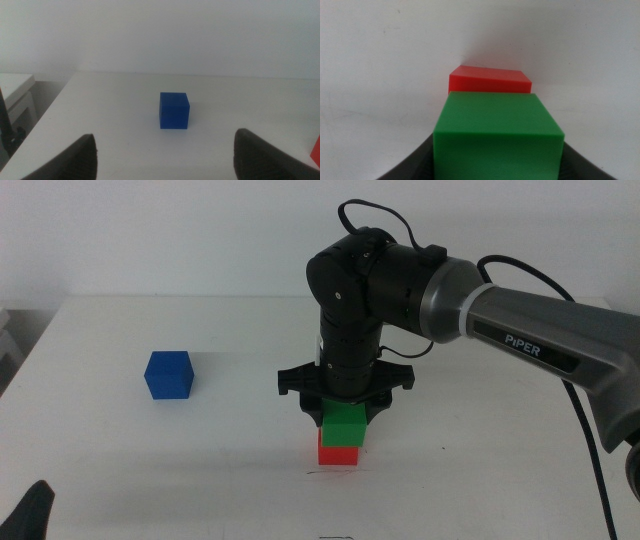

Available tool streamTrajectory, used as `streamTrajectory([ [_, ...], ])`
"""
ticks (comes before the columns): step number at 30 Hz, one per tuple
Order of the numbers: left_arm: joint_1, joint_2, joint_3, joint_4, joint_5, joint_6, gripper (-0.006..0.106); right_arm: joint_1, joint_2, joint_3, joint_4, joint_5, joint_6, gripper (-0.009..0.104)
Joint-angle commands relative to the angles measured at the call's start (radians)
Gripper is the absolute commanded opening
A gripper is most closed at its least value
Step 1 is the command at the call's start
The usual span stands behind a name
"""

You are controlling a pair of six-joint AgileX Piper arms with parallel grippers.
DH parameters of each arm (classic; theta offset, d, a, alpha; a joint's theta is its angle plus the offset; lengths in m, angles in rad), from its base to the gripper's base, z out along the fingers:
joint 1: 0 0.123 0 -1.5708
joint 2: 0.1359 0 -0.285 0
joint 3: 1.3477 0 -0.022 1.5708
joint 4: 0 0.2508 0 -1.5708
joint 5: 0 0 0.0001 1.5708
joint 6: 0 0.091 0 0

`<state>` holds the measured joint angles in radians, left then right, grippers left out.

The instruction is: Stack red cubes first, then green, then blue cubes in a specific spot.

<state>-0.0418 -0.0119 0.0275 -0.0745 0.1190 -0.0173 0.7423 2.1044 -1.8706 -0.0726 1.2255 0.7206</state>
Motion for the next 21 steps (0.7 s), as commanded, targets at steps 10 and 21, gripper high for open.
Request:
streamTrajectory([
  [10, 0.002, -0.022, -0.001, -0.004, -0.081, -0.009, 0.093, 0.0, -0.06, -0.09, -0.041, 0.04, -0.009, -0.001],
  [21, 0.002, -0.022, -0.001, -0.004, -0.081, -0.009, 0.093, 0.0, -0.021, -0.09, -0.023, 0.038, -0.009, -0.001],
])
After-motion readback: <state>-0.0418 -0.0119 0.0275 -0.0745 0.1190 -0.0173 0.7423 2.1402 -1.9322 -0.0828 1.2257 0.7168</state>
